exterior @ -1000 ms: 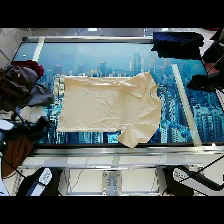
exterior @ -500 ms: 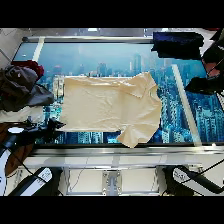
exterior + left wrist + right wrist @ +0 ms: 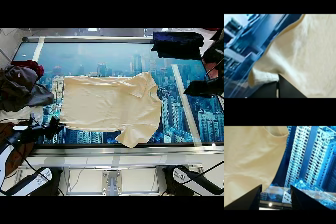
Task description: Fold the shirts.
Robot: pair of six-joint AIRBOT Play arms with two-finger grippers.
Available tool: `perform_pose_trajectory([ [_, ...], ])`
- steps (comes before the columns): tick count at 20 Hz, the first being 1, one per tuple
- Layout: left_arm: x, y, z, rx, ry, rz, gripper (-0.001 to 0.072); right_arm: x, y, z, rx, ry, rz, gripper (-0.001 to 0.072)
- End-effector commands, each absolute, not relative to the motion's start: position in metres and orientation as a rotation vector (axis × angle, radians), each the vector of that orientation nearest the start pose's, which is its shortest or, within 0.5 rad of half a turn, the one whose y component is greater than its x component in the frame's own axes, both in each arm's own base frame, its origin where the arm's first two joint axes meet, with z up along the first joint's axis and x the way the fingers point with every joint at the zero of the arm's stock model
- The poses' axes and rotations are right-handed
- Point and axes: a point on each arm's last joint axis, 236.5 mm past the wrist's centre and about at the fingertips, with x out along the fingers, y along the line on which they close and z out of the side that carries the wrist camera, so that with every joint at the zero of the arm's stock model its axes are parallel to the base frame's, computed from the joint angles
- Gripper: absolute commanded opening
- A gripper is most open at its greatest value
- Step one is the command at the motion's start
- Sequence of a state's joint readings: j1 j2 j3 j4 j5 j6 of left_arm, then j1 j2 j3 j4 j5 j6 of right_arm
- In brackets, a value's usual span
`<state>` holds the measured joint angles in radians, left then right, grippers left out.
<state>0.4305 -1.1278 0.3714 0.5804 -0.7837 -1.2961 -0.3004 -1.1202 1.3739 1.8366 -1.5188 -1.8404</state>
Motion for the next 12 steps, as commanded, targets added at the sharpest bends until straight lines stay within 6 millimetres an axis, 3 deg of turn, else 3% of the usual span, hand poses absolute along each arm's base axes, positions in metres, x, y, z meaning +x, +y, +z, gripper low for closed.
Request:
perform_pose_trajectory([
  [1,0.297,-0.023,-0.097,-1.106,1.102,0.086,0.0009,0.307,-0.035,0.065,0.177,1.265,0.111,0.0413],
  [2,0.297,-0.024,-0.094,-1.104,1.099,0.076,0.0009,0.295,-0.026,0.031,0.27,1.263,0.09,0.0416],
  [4,0.297,-0.026,-0.088,-1.081,1.088,0.052,0.0009,0.276,-0.001,-0.029,0.538,1.25,0.009,0.0539],
  [6,0.297,-0.027,-0.086,-1.062,1.087,0.032,0.0009,0.248,0.034,-0.07,0.727,1.33,0.034,0.0539],
  [8,0.296,-0.029,-0.085,-1.063,1.089,0.026,0.0009,0.234,0.049,-0.091,0.807,1.386,0.045,0.0539],
  [12,0.295,-0.03,-0.085,-1.065,1.094,0.02,0.0009,0.259,0.044,-0.101,0.867,1.306,0.013,0.0539],
])
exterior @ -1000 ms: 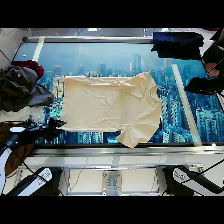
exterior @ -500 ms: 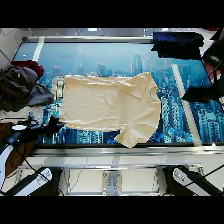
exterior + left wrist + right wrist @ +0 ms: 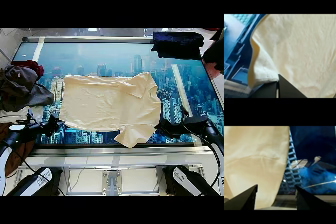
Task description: Fold the shirts.
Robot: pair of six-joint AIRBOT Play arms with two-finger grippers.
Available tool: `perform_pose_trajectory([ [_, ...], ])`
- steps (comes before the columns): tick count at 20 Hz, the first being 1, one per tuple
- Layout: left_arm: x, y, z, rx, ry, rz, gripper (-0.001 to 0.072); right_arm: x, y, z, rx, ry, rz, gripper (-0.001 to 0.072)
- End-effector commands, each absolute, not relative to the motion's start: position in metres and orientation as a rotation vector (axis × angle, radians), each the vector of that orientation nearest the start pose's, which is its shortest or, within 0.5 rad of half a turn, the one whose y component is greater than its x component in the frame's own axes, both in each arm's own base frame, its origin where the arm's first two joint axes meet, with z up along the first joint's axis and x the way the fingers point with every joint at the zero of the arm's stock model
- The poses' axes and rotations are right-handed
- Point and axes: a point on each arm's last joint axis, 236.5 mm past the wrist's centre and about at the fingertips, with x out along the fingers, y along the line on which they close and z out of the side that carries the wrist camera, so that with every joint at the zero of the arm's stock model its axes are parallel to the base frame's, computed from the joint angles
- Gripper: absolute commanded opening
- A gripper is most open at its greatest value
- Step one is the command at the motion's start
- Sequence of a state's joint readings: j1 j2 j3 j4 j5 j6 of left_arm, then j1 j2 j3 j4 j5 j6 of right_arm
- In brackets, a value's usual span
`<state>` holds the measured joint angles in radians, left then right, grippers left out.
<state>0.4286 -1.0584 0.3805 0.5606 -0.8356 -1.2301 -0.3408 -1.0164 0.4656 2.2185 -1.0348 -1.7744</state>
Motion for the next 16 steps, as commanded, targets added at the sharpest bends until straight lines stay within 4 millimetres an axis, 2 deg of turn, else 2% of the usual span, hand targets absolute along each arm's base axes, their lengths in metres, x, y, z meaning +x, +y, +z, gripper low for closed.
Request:
perform_pose_trajectory([
  [1,0.295,-0.03,-0.085,-1.065,1.094,0.02,0.0009,0.262,0.042,-0.104,0.877,1.301,-0.002,0.0539],
  [4,0.295,-0.03,-0.085,-1.062,1.094,0.018,0.0009,0.262,0.048,-0.114,0.891,1.331,0.005,0.0528],
  [7,0.295,-0.03,-0.085,-1.048,1.092,0.01,0.0009,0.273,0.062,-0.122,0.826,1.332,0.036,0.0498],
  [8,0.295,-0.03,-0.085,-1.025,1.089,-0.003,0.0009,0.279,0.066,-0.122,0.802,1.325,0.047,0.0439],
  [9,0.295,-0.03,-0.084,-1.001,1.086,-0.018,0.0009,0.285,0.069,-0.119,0.786,1.316,0.06,0.0297],
  [10,0.297,-0.03,-0.083,-0.98,1.082,-0.032,0.0008,0.291,0.073,-0.111,0.776,1.31,0.083,0.0069],
  [11,0.299,-0.03,-0.077,-0.945,1.077,-0.062,0.0008,0.296,0.077,-0.1,0.769,1.313,0.122,0.0017],
  [12,0.303,-0.032,-0.065,-0.905,1.07,-0.111,0.0008,0.298,0.081,-0.085,0.733,1.315,0.181,0.0015],
  [13,0.307,-0.035,-0.044,-0.856,1.061,-0.177,0.0007,0.3,0.087,-0.063,0.684,1.307,0.263,0.0015],
  [14,0.308,-0.036,-0.02,-0.794,1.052,-0.235,0.0007,0.301,0.092,-0.037,0.643,1.289,0.331,0.0015],
  [16,0.301,-0.038,0.041,-0.617,1.01,-0.34,0.0007,0.292,0.105,0.033,0.55,1.21,0.467,0.0015],
])
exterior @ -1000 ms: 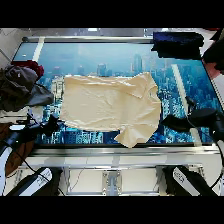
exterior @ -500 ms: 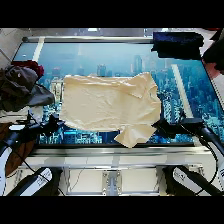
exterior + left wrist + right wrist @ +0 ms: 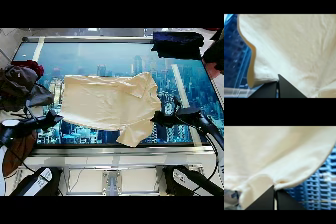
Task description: Fold the shirts.
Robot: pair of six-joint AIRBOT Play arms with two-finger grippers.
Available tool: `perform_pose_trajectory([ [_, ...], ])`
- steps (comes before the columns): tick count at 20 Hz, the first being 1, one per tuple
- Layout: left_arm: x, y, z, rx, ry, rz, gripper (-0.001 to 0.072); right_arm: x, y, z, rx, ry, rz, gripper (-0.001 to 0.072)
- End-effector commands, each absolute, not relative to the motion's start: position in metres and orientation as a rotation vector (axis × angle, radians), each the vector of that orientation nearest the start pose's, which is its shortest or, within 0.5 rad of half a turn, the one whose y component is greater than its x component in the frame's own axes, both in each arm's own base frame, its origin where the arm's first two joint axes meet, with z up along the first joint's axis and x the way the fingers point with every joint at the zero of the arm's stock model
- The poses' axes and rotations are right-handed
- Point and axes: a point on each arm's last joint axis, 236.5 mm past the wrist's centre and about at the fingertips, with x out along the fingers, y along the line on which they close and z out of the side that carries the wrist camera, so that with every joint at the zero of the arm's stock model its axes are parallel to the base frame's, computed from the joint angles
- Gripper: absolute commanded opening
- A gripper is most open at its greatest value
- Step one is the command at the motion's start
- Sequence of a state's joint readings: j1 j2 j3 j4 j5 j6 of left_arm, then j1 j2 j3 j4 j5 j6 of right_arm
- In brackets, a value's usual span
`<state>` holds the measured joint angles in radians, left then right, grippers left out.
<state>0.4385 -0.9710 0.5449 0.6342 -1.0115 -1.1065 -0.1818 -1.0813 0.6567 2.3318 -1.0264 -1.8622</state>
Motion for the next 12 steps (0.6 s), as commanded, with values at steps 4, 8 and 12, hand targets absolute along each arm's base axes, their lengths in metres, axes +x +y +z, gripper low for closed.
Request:
perform_pose_trajectory([
  [4,0.274,-0.023,0.199,-0.213,0.678,-0.285,0.0008,0.237,0.122,0.194,0.33,0.875,0.583,0.0016],
  [8,0.21,-0.014,0.368,0.081,0.227,-0.006,0.0007,0.161,0.119,0.381,0.157,0.259,0.475,0.0014],
  [12,0.169,-0.012,0.454,0.178,0.074,0.096,0.0007,0.107,0.084,0.484,0.008,-0.034,0.27,0.0011],
])
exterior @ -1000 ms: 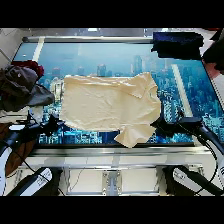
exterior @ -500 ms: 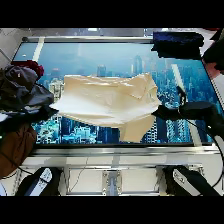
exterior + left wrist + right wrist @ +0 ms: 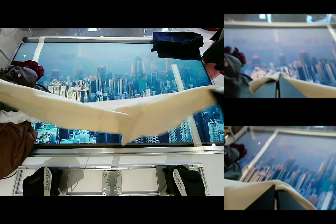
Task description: Fold the shirts.
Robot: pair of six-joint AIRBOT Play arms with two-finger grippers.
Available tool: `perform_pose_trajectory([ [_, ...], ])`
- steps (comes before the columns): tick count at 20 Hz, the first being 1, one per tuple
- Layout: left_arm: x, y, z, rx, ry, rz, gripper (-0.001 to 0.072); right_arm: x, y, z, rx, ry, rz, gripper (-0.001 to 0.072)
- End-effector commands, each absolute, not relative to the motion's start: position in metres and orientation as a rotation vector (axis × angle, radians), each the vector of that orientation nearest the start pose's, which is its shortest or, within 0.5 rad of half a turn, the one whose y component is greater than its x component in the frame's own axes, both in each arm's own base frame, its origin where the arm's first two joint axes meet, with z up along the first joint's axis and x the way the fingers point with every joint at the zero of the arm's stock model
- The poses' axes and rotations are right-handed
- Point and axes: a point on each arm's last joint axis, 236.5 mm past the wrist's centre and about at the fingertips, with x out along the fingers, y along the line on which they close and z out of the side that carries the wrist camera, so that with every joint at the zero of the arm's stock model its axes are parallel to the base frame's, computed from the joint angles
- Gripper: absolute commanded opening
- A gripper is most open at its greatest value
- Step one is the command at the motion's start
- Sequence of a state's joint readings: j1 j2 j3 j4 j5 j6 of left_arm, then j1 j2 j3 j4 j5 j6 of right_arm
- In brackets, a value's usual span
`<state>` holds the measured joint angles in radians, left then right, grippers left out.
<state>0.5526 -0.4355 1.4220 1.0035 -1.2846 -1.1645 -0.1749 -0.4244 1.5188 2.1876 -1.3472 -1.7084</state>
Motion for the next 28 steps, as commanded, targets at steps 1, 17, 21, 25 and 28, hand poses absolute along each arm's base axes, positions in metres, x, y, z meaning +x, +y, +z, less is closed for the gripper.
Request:
perform_pose_trajectory([
  [1,0.175,-0.016,0.458,0.174,0.087,0.045,0.0006,0.11,0.071,0.493,-0.015,-0.039,0.211,0.0011],
  [17,0.505,0.005,0.062,0.04,1.079,-0.245,0.0007,0.494,0.018,0.082,0.311,1.074,0.266,0.0013],
  [21,0.544,0.002,0.021,0.044,1.033,-0.22,0.0008,0.544,0.021,0.056,0.345,0.985,0.236,0.0013],
  [25,0.537,-0.002,0.016,0.047,1.065,-0.232,0.0008,0.52,0.041,0.05,0.256,1.092,0.292,0.0013],
  [28,0.515,-0.005,-0.007,0.037,1.174,-0.256,0.0008,0.482,0.039,0.008,0.113,1.278,0.262,0.0013],
])
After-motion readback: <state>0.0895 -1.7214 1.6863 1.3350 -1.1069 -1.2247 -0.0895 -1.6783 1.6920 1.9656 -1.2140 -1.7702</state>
